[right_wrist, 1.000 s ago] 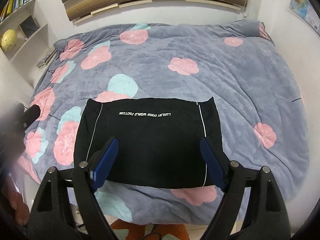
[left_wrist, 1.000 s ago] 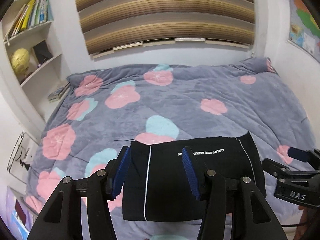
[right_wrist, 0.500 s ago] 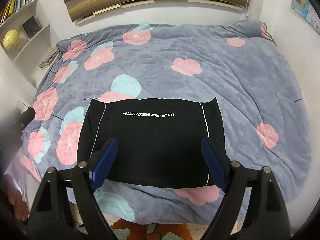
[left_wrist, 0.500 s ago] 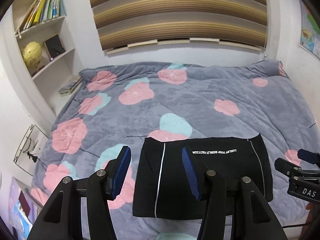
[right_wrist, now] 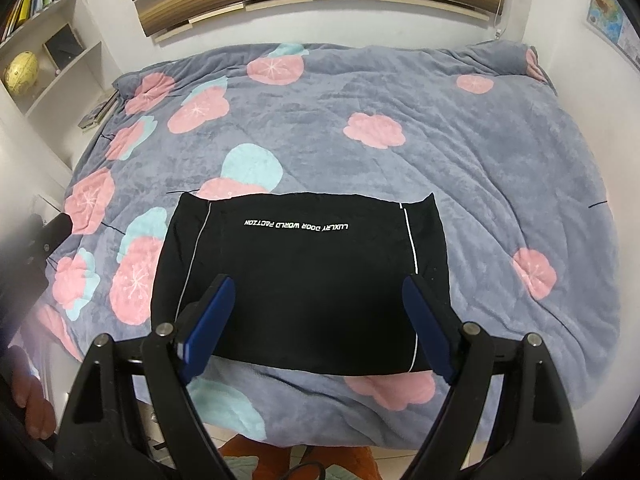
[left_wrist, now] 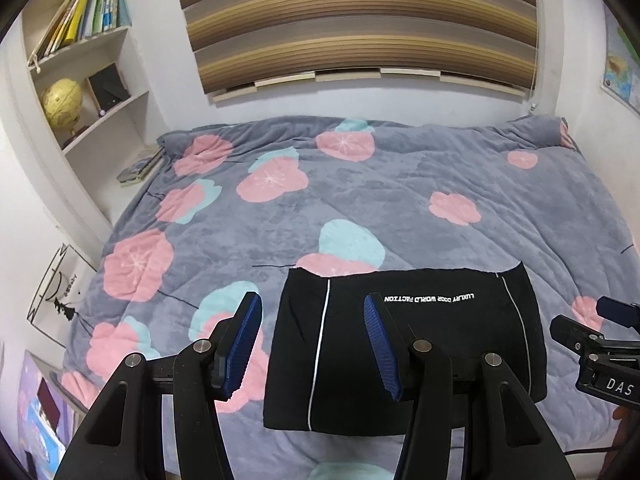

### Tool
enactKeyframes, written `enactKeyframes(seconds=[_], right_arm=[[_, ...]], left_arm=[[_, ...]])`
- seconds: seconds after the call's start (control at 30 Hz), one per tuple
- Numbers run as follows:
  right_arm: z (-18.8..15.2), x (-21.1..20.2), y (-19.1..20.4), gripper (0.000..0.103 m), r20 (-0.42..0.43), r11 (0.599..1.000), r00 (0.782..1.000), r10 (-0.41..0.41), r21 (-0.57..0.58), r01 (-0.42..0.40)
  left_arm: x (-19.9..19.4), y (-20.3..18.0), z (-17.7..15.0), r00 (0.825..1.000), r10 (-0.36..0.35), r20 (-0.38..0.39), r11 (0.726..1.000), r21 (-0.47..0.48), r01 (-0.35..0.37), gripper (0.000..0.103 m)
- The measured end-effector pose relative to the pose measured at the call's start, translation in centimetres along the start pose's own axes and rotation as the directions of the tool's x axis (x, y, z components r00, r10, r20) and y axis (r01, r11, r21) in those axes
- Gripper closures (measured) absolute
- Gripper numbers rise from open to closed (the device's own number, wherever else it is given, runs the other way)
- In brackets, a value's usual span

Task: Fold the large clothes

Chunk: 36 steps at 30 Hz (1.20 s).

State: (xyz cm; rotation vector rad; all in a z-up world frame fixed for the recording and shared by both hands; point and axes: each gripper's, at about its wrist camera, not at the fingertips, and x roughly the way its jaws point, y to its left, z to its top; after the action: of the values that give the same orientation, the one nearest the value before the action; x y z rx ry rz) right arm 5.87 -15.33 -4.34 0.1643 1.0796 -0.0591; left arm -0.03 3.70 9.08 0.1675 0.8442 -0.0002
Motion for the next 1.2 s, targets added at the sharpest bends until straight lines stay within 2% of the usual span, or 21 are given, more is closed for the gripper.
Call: enactKeyframes(seconds=[0.23, 1.2], right_arm=[[-0.1, 0.7, -0.1, 0.019, -0.015, 1.0, 1.0, -0.01, -0.003, 0.009], [0.5, 1.8, -0.2, 0.019, -0.037, 1.0, 0.999, 0.001, 0.013, -0.001]], left_arm=[[1.1, -0.1, 0.3, 0.999, -0.035, -0.03, 0.999, 0.009, 0.035, 0.048], [2.7, 0.0, 0.2, 0.997, -0.057, -0.054, 0.998, 0.031, 0.059, 0.048]])
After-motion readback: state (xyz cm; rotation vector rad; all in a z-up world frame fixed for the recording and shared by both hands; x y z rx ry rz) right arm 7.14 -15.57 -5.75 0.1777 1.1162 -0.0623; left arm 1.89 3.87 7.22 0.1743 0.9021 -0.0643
